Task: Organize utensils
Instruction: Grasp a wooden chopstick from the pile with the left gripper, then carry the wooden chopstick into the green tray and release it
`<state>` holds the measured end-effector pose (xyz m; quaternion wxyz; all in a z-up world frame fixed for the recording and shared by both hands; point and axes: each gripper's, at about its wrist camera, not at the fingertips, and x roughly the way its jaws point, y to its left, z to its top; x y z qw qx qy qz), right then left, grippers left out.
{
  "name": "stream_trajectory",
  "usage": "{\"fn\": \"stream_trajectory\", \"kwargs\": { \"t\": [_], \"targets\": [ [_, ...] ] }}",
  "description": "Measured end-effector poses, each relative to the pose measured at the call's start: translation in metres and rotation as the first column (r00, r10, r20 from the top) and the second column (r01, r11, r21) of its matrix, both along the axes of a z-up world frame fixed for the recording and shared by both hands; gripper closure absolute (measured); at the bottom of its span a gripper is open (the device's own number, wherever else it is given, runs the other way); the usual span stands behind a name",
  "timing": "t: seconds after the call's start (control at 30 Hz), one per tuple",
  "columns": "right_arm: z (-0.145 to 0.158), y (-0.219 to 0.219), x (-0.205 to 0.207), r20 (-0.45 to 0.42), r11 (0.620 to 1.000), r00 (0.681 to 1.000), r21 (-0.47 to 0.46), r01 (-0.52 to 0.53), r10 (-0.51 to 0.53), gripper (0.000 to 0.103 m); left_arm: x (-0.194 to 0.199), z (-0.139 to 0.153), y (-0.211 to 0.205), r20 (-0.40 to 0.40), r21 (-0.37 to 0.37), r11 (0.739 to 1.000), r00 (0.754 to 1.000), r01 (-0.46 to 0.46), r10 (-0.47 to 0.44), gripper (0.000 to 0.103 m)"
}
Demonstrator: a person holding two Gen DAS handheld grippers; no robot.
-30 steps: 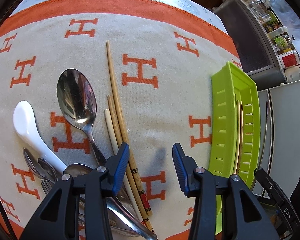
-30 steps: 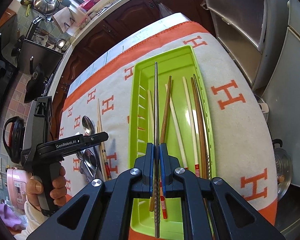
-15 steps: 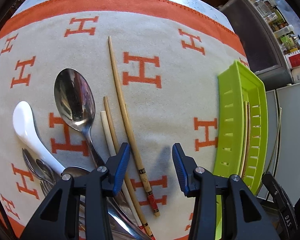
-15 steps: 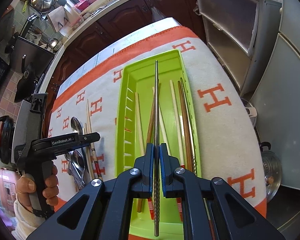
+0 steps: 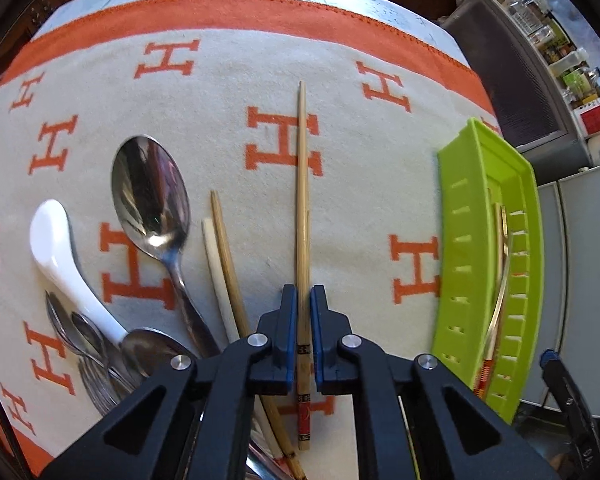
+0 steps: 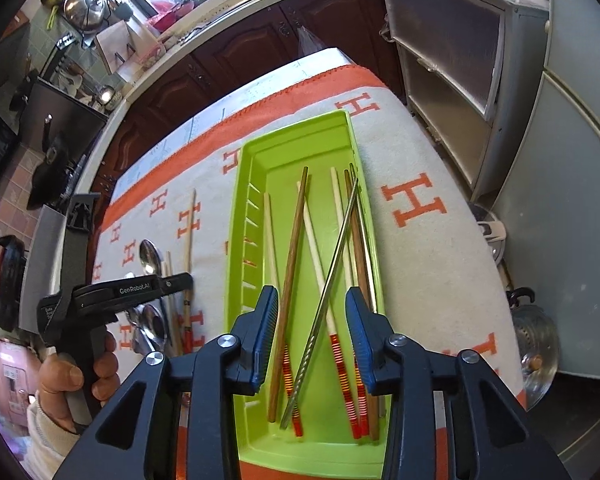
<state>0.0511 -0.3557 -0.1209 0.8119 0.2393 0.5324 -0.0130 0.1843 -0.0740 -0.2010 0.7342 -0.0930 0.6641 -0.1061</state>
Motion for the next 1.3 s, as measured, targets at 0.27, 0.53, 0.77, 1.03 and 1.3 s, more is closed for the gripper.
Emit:
{"fn": "stream_trajectory", "kwargs": {
  "t": [0.27, 0.53, 0.77, 1.03, 1.3],
  "targets": [
    [-0.001, -0.005, -0.016, 0.006, 1.000, 1.000, 0.023, 0.008, -0.008, 0.067, -0.032, 0.023, -0.008, -0.014, -0.139, 0.989, 0.998, 0.051, -0.053, 0.099],
    [-0.001, -0.023, -0.032, 0.015, 0.998, 0.998, 0.020, 0.062, -0.063, 0.067, -0.062, 0.070, -0.030, 0.029, -0.261, 0.958, 0.993, 0.117, -0.113, 0.099],
    [0.000, -0.039, -0.052, 0.028, 0.991, 0.990, 0.020, 0.136, -0.136, 0.067, -0.068, 0.087, -0.084, 0.082, -0.268, 0.941, 0.978, 0.205, -0.190, 0.098],
    [-0.003, -0.055, -0.077, 0.019, 0.982, 0.981, 0.016, 0.190, -0.191, 0.067, -0.070, 0.068, -0.132, 0.095, -0.167, 0.943, 0.957, 0.288, -0.276, 0.074],
    [-0.006, -0.059, -0.087, 0.015, 0.980, 0.980, 0.012, 0.199, -0.199, 0.067, -0.080, 0.081, -0.122, 0.168, -0.070, 0.957, 0.949, 0.282, -0.267, 0.054]
  ]
}}
